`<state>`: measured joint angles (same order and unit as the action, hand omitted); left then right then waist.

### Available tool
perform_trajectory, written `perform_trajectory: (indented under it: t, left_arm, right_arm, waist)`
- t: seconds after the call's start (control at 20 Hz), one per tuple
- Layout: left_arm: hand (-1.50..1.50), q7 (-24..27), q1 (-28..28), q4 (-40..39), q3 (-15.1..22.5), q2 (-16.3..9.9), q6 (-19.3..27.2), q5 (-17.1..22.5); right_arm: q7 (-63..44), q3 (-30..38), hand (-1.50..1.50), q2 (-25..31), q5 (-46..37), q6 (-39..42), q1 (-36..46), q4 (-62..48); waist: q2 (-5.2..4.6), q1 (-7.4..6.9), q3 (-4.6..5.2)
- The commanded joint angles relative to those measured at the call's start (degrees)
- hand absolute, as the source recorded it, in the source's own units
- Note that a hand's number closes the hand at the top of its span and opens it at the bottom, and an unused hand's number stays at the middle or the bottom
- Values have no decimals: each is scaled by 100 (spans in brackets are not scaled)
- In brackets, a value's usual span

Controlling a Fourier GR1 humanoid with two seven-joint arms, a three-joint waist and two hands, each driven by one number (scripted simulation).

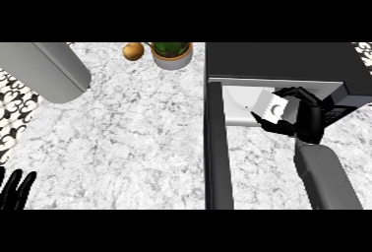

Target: Pick up the milk, place it into the microwave and close the microwave

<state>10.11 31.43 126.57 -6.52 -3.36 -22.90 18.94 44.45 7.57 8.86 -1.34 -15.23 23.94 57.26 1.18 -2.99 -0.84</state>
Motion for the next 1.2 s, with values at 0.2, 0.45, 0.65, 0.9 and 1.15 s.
perform_trajectory:
  t: [0.2, 0.45, 0.65, 0.9, 1.15]
  left_arm:
    - [-150, -86, -189, -31, 20, -105, 9, -179]
    - [-150, -125, -320, -11, 36, -127, 77, -339]
    - [-150, -188, -403, 4, 140, -128, 106, -489]
    - [-150, -199, -486, -23, 197, -189, 45, -560]
    - [-150, -256, -596, -43, 454, -150, -8, -628]
  right_arm:
    - [-875, 369, 150, 201, -291, -1132, 986, -856]
    - [-237, 313, -150, 310, -822, -1858, 573, -766]
    - [-200, 309, -150, 281, -1044, -2055, 575, -786]
    - [-13, 424, -150, 411, -1484, -2465, 97, -778]
    - [-391, 235, -150, -92, -966, -1514, 544, -973]
  waist:
    - [-379, -561, 92]
    - [-461, -703, 108]
    - [-464, -796, 100]
    - [-535, -849, 129]
    - [-468, -987, 81]
